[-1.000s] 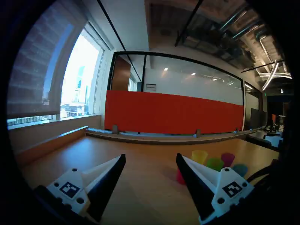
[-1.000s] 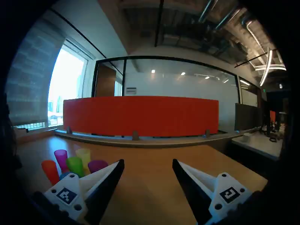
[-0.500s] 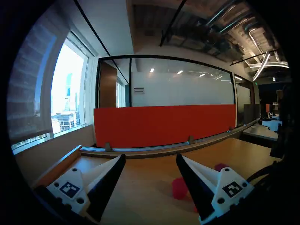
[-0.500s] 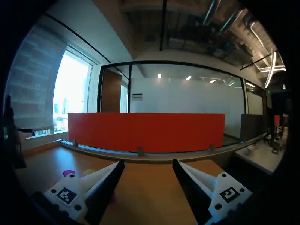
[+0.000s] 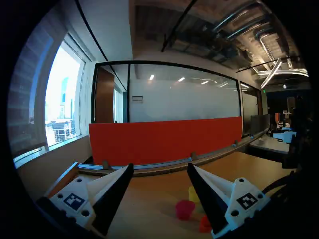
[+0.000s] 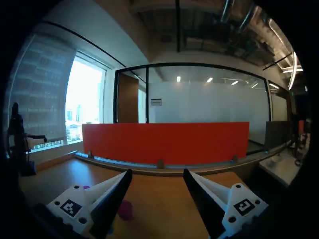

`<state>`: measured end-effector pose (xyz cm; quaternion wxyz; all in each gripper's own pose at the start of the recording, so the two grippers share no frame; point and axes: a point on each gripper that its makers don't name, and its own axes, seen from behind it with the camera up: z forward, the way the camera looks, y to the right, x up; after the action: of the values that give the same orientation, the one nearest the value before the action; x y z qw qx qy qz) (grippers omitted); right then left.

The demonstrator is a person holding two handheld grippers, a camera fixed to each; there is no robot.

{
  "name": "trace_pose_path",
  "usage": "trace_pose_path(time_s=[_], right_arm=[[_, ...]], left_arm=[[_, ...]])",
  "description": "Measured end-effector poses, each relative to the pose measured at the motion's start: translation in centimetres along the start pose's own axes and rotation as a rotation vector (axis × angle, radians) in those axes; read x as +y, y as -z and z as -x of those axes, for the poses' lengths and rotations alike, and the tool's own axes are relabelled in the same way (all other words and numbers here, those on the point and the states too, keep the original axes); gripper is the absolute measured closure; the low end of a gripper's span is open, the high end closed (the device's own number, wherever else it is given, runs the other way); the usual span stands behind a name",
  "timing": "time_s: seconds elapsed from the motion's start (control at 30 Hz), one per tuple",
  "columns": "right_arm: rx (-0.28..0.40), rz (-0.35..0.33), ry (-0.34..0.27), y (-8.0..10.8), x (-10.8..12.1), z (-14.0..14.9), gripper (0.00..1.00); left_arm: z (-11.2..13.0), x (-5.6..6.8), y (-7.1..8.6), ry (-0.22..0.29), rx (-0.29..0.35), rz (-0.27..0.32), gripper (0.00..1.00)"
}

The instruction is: Pour water

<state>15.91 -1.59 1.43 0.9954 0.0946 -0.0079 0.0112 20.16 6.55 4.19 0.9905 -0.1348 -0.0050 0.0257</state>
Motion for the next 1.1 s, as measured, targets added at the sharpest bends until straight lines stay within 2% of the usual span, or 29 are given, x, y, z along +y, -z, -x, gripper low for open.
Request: trace_pose_path(time_s=[0.1,0.3,0.53,0.67,0.8,1.1], right_arm=[[0.000,-0.039,-0.001,0.0,-0.6,-0.1,0.01],[-0.020,-0.141,0.022,-0.1,-2.5,-0.2,0.01],[-0.049,-0.304,0.049,0.3,-6.7,-0.7,0.01],[-0.062,-0.383,0.032,0.6,-8.5,-1.1,0.01],[-0.070,-0.419,0.028,0.6,-9.2,-1.3,0.01],[-0.122,-0.487,0.078,0.6,-10.4,-0.3,0.01]], left_arm=[[0.3,1.0,-0.3,-0.001,-0.023,0.047,0.00],[-0.2,3.1,-0.7,-0.011,-0.032,0.158,0.00],[0.0,5.3,-0.9,-0.017,-0.062,0.284,0.00],[0.3,5.9,-1.2,0.003,-0.084,0.332,0.00],[0.5,6.1,-1.4,0.006,-0.100,0.361,0.00],[0.8,6.9,-1.7,-0.039,-0.130,0.448,0.00]])
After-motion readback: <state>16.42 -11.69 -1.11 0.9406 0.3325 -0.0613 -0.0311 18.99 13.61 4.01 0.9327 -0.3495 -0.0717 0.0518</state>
